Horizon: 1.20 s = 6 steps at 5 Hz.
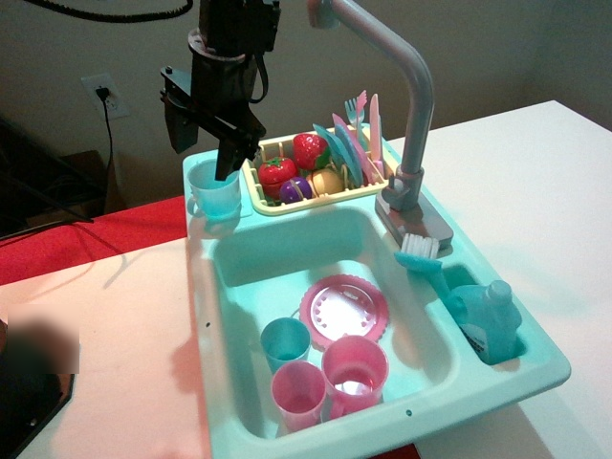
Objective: Put cup from counter to sink
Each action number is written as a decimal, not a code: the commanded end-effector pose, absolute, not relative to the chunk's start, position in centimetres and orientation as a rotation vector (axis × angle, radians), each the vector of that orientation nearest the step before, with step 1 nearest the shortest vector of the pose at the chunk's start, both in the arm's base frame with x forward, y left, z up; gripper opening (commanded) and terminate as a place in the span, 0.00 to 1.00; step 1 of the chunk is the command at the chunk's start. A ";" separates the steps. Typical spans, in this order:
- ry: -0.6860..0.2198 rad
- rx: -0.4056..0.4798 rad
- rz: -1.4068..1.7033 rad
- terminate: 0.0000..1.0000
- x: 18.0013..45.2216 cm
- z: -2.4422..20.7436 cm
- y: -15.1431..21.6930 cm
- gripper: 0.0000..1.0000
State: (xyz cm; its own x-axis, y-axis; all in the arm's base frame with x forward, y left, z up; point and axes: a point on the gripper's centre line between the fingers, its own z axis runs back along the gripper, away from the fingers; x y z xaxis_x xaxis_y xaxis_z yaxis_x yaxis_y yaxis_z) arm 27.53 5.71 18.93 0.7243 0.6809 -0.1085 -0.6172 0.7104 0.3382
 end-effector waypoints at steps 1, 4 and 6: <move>0.233 0.289 0.727 0.00 27.5 18.9 5.7 1.00; 0.214 0.282 0.775 0.00 29.5 17.6 6.4 1.00; 0.237 0.301 0.777 0.00 29.1 15.0 5.6 1.00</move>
